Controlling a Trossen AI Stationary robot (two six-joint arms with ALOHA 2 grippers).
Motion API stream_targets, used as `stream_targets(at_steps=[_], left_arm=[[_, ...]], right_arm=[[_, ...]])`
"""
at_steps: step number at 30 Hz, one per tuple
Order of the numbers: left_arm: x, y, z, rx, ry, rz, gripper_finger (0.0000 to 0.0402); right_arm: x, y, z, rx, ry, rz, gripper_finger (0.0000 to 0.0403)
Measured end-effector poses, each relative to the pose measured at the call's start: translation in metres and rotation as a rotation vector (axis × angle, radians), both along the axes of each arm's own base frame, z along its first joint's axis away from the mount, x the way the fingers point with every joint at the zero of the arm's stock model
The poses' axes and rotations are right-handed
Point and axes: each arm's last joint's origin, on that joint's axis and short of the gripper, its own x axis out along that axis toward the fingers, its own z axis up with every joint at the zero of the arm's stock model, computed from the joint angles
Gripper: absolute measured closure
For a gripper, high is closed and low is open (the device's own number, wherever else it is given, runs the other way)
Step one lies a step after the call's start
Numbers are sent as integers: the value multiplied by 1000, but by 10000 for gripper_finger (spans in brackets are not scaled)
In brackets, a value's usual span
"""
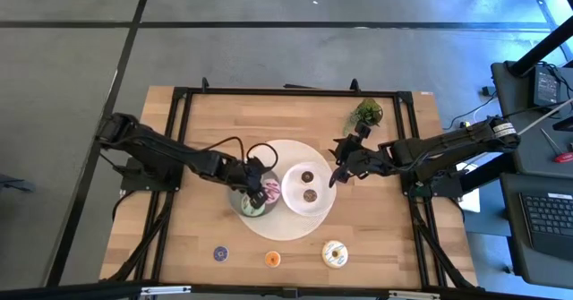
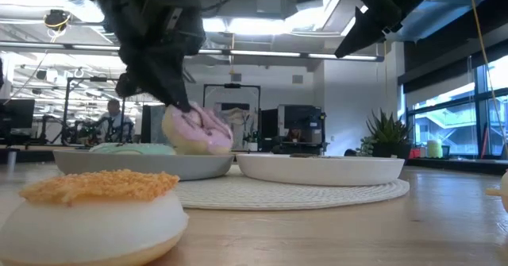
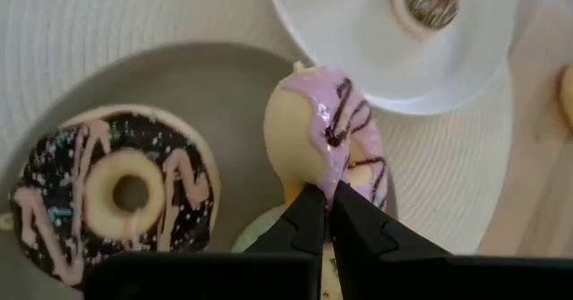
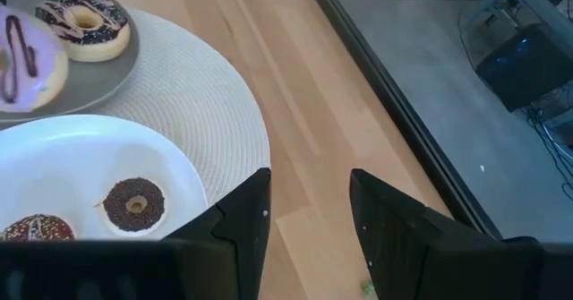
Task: Pick & Place donuts
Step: Put the large purple donut on the gray plate
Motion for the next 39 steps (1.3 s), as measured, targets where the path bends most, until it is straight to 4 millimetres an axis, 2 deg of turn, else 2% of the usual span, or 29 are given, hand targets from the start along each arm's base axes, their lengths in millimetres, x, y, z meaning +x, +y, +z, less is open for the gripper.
stream_targets(at_steps=[7,21,32,39], left_arm=[[2,1,-8,16,26,21,386],[3,0,-7,15,24,8,348],[3,1,-7,-6,22,56,286],[3,6,-7,0,26,65,263]], right_arm=[[0,0,0,-1,1,2,248],[0,0,0,-2,2,4,248],[0,0,0,-1,4,6,248],[0,0,0,-1,4,6,248]])
